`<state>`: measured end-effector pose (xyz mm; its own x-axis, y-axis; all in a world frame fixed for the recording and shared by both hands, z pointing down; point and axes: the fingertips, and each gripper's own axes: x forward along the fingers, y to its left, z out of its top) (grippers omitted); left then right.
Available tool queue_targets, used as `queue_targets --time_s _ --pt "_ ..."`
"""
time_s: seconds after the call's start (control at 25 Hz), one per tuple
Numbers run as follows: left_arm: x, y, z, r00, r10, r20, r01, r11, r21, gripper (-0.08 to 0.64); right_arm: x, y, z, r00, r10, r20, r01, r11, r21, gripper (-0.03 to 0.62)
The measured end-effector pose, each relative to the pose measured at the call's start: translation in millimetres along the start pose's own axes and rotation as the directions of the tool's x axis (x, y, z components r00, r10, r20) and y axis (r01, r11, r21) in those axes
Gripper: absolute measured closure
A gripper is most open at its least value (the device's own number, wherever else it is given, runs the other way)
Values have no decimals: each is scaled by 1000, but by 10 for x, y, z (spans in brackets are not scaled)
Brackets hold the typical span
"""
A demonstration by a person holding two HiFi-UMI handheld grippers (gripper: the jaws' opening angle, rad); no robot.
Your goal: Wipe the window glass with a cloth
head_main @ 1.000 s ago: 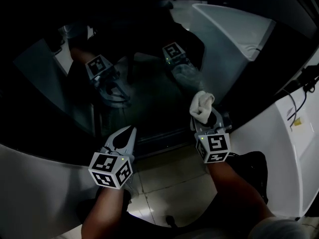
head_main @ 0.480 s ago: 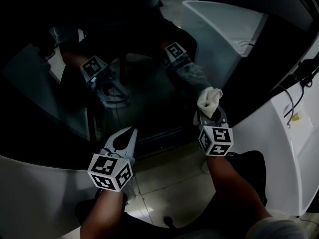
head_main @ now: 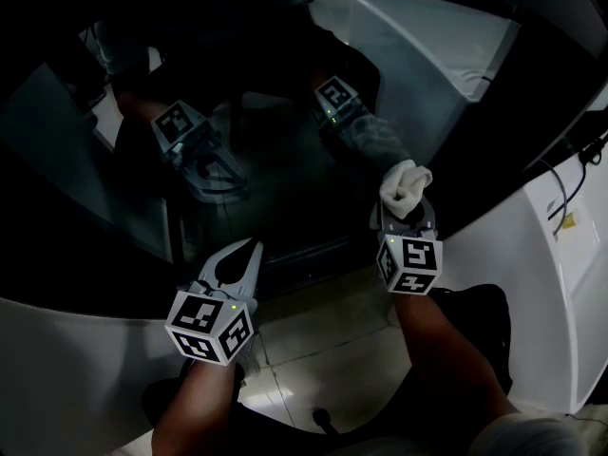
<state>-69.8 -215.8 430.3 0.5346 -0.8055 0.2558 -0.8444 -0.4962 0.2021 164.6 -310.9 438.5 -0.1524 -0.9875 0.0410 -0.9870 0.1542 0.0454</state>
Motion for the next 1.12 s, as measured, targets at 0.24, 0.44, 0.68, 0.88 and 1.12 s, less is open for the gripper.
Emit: queue_targets --time_s 0.24,0.44,0.68,0.88,1.12 --pt "-4 -1 11 1000 6 4 -6 1000 -3 543 -3 -19 15 999 -38 0 38 999 2 477" --pt "-15 -6 11 1000 18 7 -18 1000 -9 543 -20 -21 -5 999 -45 -2 45 999 2 480" --pt "20 145 -79 1000 16 22 -15 1000 -18 543 4 463 -182 999 36 -28 -37 998 -42 466" --pt "23 188 -109 999 28 31 -27 999 -22 543 -31 1071 -277 979 197 -47 -200 977 -68 466" --pt "-1 144 -97 999 47 26 -46 999 -26 543 -65 1182 -293 969 236 -75 -238 971 -18 466"
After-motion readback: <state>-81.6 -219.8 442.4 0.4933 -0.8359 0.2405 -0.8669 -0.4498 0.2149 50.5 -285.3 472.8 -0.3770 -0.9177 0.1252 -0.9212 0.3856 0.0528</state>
